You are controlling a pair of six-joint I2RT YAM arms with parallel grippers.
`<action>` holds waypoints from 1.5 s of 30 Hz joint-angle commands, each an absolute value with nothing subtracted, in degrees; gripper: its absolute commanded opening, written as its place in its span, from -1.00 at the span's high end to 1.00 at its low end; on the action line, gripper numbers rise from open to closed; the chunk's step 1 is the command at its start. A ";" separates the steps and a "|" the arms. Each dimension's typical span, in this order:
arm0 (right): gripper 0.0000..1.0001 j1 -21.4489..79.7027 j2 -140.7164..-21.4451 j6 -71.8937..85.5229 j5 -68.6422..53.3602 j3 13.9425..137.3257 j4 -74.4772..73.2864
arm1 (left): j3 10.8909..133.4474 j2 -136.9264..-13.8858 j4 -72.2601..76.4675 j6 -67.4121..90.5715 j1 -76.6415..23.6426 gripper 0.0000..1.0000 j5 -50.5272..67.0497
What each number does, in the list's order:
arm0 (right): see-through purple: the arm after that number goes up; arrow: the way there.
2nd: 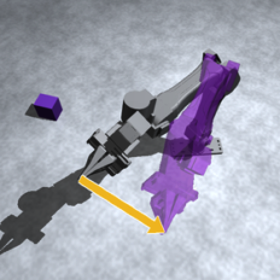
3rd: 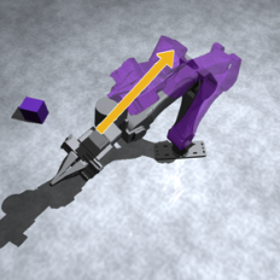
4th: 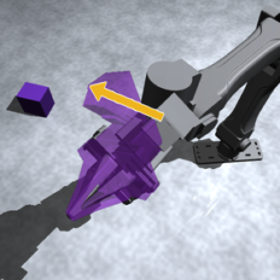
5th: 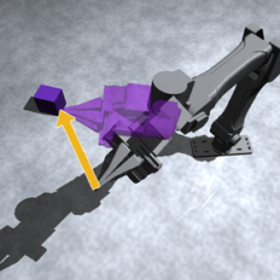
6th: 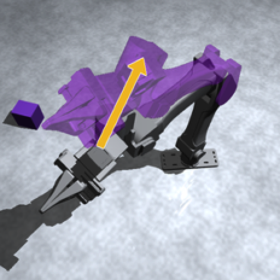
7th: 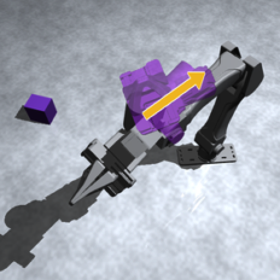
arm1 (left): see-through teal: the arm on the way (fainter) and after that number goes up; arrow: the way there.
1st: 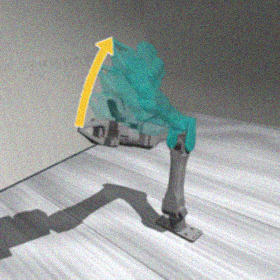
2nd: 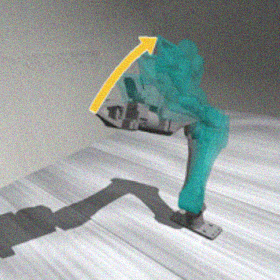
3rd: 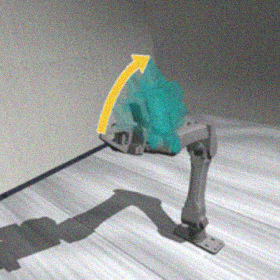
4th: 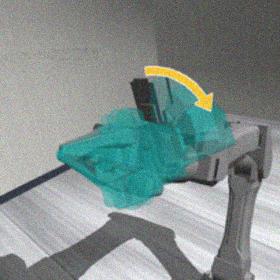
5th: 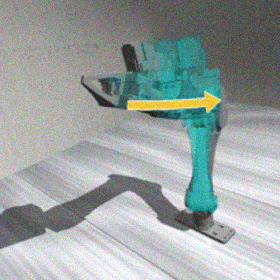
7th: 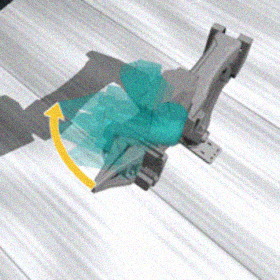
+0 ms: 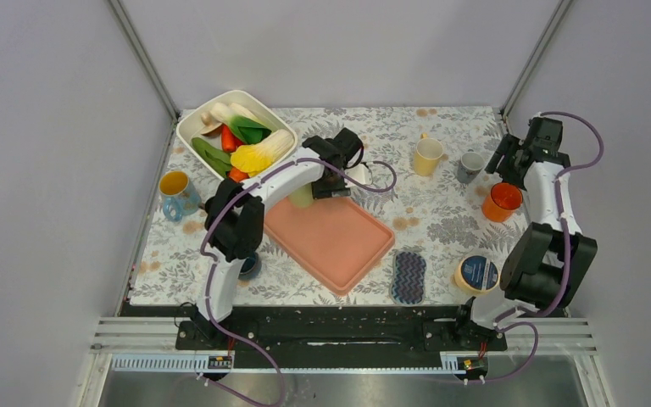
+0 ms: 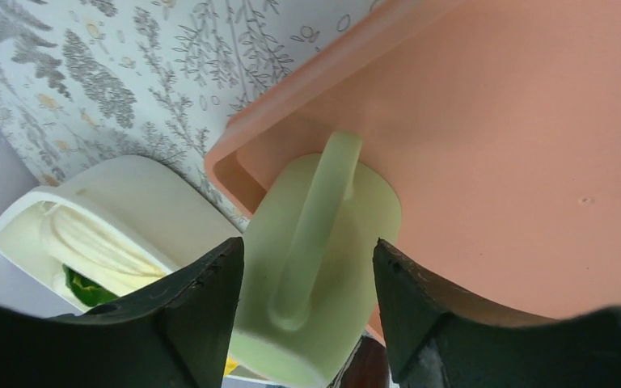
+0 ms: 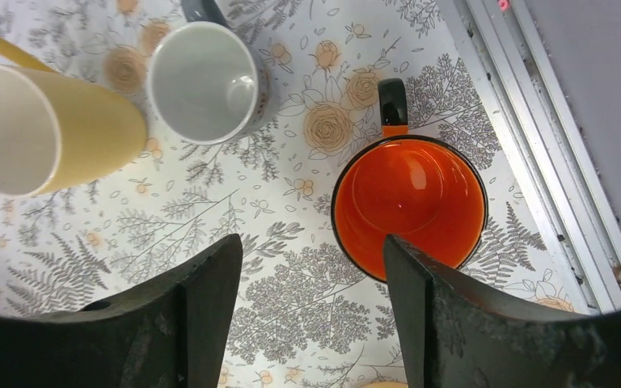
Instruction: Turn the mug right side up
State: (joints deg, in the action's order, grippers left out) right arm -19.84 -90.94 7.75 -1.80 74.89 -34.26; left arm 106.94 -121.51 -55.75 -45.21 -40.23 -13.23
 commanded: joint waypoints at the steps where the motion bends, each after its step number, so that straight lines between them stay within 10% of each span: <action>1: -0.48 -19.87 -85.75 8.70 -3.55 73.65 -34.76 | 109.38 -123.86 -58.26 -45.85 -39.73 -0.27 -15.00; 6: -0.51 -18.81 -80.39 9.07 -3.75 72.82 -35.15 | 110.19 -125.45 -58.28 -45.13 -39.40 0.04 -13.97; 11: -0.53 -15.73 -76.33 8.62 -3.73 72.85 -35.94 | 110.05 -124.77 -58.34 -44.19 -39.26 1.00 -12.52; 26: -0.98 13.15 -64.52 13.84 -15.37 60.12 -22.64 | 109.19 -106.76 -52.13 -19.03 -30.08 1.00 16.63; 35: -0.99 29.37 -66.62 37.46 -24.83 46.44 20.05 | 106.23 -98.07 -44.38 -0.42 -25.40 1.00 35.05; 45: -0.80 34.03 -74.95 42.88 -26.44 51.54 27.77 | 104.82 -94.28 -39.45 8.54 -25.48 1.00 43.15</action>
State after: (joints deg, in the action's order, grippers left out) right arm 33.06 -73.32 38.83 -23.64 47.20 18.96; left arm 105.45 -99.53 -46.33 2.55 -25.78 35.90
